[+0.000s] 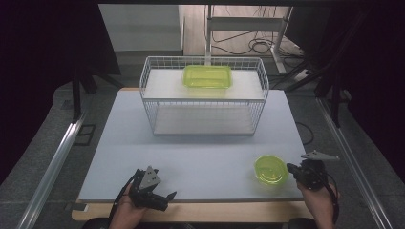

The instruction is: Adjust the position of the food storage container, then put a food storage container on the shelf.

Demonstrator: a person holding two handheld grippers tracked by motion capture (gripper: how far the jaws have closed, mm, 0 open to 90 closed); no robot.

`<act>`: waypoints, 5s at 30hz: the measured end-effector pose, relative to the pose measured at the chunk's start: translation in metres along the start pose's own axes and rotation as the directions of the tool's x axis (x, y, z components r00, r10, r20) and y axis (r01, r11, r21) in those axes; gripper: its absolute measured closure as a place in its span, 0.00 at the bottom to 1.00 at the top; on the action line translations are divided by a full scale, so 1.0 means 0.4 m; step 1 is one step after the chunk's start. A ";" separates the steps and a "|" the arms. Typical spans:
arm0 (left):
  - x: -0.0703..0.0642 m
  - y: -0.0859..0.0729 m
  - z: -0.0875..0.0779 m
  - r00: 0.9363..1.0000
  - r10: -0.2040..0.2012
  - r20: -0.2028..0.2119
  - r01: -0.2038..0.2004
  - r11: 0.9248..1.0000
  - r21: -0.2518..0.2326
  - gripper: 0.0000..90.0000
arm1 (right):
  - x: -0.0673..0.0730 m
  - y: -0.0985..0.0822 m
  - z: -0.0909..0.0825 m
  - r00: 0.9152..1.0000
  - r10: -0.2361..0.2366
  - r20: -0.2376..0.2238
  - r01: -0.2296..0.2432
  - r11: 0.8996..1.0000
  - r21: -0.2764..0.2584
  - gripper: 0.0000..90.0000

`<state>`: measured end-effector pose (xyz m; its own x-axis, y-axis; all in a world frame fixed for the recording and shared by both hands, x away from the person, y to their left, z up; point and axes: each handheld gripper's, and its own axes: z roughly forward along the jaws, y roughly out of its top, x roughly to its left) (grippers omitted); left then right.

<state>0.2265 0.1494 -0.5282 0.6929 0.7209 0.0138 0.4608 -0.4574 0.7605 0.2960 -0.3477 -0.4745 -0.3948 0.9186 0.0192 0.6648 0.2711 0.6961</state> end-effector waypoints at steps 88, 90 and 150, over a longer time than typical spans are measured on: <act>-0.003 0.002 0.000 1.000 0.006 -0.008 -0.006 1.000 0.009 0.02 | 0.284 0.085 0.192 0.918 -0.128 -0.376 0.169 0.982 0.079 0.96; -0.002 0.002 -0.001 1.000 0.006 -0.009 -0.006 1.000 0.009 0.02 | 0.273 0.084 0.180 0.924 -0.135 -0.358 0.169 0.983 0.065 0.95; 0.007 0.002 -0.002 1.000 -0.001 -0.016 0.001 1.000 0.006 0.02 | 0.248 0.135 0.157 0.834 -0.016 -0.552 0.061 0.996 0.063 0.53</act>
<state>0.2282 0.1515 -0.5272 0.6838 0.7293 0.0236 0.4644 -0.4599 0.7569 0.3324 -0.2240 -0.4802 -0.6899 0.6029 0.4006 0.6781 0.3446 0.6492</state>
